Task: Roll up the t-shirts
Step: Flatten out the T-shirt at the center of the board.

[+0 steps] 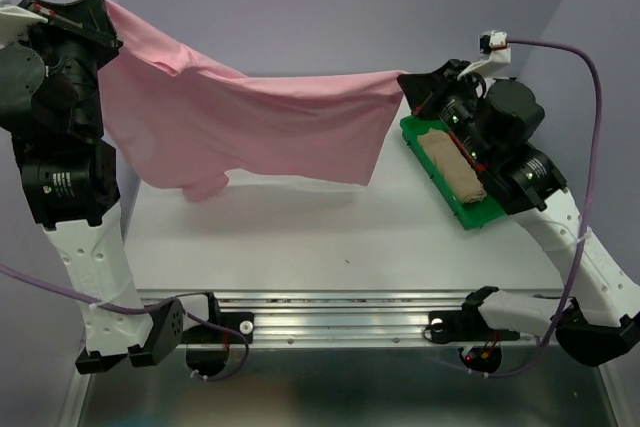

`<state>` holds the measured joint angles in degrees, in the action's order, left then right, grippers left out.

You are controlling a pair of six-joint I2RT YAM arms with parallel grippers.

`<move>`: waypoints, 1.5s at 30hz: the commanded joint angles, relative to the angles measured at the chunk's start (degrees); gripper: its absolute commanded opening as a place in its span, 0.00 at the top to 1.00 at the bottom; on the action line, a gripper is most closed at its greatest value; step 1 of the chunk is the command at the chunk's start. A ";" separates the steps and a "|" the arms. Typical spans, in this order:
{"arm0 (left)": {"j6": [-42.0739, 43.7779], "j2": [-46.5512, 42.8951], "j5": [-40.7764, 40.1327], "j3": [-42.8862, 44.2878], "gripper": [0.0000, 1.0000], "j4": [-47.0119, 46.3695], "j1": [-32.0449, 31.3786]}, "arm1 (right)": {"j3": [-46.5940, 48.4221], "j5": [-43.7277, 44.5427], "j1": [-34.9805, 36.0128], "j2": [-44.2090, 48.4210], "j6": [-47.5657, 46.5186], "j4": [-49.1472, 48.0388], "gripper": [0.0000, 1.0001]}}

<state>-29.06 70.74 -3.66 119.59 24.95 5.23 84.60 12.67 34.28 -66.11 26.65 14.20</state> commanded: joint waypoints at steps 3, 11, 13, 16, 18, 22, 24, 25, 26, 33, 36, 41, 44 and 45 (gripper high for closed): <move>2.60 -4.11 -1.26 6.00 1.00 -5.79 -0.14 | 5.84 -10.27 0.61 4.75 -4.68 -1.98 0.99; 5.15 -10.18 -4.33 9.70 1.00 -6.23 -0.14 | 6.19 -16.44 0.61 10.12 -4.42 -3.12 0.99; 5.50 -11.41 -4.34 9.61 1.00 -6.40 -0.14 | 5.67 -16.27 0.61 10.91 -3.55 -2.68 0.99; 5.94 -11.85 -3.90 9.08 1.00 -6.49 -0.14 | 4.09 -15.04 0.61 12.22 -2.66 -1.98 0.99; 6.21 -11.42 -3.72 7.42 1.00 -6.41 -0.14 | 3.30 -12.77 0.61 12.32 -2.31 -0.50 0.99; 5.68 -8.61 -2.41 0.57 1.00 -7.19 -0.14 | 0.23 -4.61 0.61 10.83 -0.91 3.55 0.99; 5.33 -7.64 -1.09 -5.93 1.00 -9.12 -0.14 | -1.44 -0.04 0.61 9.33 -0.29 5.75 0.99; 5.24 -6.33 -0.91 -7.86 1.00 -9.65 -0.14 | -2.41 1.03 0.61 8.72 -0.03 6.19 0.99; 5.07 -5.62 -0.30 -11.80 1.00 -10.79 -0.14 | -4.68 2.09 0.61 8.10 -0.02 6.54 0.99; 3.66 4.83 3.04 -25.88 1.00 -17.38 -0.14 | -11.38 8.34 -0.26 -1.47 0.07 6.90 0.99; 3.48 11.95 3.40 -27.65 1.00 -19.85 -0.22 | -11.74 8.25 -2.55 -7.79 -0.02 6.03 0.99; 3.66 25.57 4.89 -26.17 1.00 -21.25 -0.84 | -12.79 5.79 -6.94 -16.85 -0.46 2.07 0.99; 3.57 31.20 5.07 -25.11 1.00 -22.13 -1.37 | -12.44 4.21 -9.84 -22.47 -0.11 0.66 0.99; 3.57 33.48 5.33 -24.15 1.00 -22.49 -1.72 | -12.35 3.43 -11.15 -24.49 -0.02 -0.13 0.99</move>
<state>-25.58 102.17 0.54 90.80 8.71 4.45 72.12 17.15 26.17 -87.22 26.59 19.11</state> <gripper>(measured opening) 0.026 0.022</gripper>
